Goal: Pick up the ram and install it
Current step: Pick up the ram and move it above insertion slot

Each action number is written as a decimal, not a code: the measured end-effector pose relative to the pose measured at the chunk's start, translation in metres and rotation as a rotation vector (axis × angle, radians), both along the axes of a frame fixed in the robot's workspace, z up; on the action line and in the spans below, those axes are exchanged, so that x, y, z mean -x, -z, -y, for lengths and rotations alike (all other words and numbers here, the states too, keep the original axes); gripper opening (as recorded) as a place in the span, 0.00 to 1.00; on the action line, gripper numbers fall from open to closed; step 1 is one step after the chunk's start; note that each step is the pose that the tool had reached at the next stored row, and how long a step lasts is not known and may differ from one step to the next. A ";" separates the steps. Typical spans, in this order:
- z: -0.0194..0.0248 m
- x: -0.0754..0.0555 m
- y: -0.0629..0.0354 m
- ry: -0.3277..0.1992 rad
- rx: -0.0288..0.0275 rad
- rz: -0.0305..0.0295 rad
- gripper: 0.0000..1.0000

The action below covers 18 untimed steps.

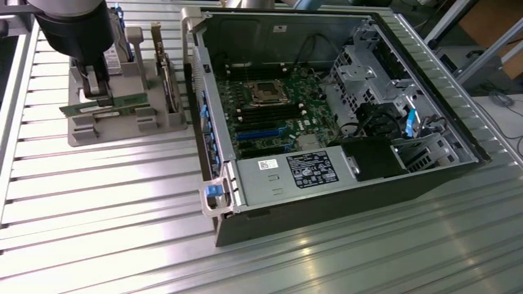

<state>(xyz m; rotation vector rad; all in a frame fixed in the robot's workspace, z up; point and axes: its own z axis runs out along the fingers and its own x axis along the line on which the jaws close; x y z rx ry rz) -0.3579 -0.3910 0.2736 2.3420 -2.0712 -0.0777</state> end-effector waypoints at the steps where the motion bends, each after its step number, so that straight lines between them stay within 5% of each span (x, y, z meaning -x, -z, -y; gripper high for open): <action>1: 0.0000 0.000 -0.0007 0.000 0.0000 0.0000 0.13; 18: 0.0000 0.000 -0.0301 0.000 -0.0037 0.0000 0.13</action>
